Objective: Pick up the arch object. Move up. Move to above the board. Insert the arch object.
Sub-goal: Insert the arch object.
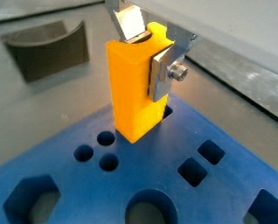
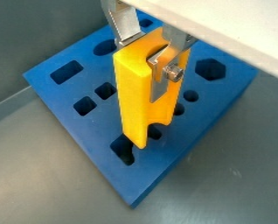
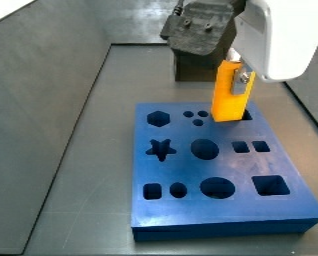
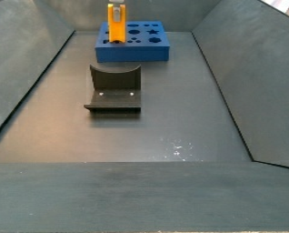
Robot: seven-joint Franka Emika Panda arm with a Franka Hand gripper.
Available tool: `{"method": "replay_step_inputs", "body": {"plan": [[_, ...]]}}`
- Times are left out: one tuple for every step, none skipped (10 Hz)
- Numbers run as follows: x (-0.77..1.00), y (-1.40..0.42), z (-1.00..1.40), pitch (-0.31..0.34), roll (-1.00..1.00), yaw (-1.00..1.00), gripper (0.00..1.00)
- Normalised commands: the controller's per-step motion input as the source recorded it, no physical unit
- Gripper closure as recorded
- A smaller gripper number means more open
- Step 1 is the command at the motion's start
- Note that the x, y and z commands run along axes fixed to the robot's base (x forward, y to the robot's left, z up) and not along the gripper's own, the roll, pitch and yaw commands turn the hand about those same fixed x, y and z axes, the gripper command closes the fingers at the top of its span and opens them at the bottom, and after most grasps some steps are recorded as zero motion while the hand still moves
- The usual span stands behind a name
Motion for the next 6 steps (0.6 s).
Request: {"method": "replay_step_inputs", "body": {"plan": [[0.92, 0.00, -0.36, -0.057, 0.23, -0.27, 1.00], [0.97, 0.00, -0.31, -0.020, 0.15, -0.22, 1.00], [0.89, -0.05, -0.31, 0.000, 0.09, -0.23, 1.00], [0.83, -0.01, -0.41, 0.001, 0.00, -0.27, 1.00], [0.71, -0.07, -0.43, 0.043, -0.02, -0.31, 1.00], [0.68, 0.00, -0.49, 0.134, -0.11, -0.23, 1.00]]}}
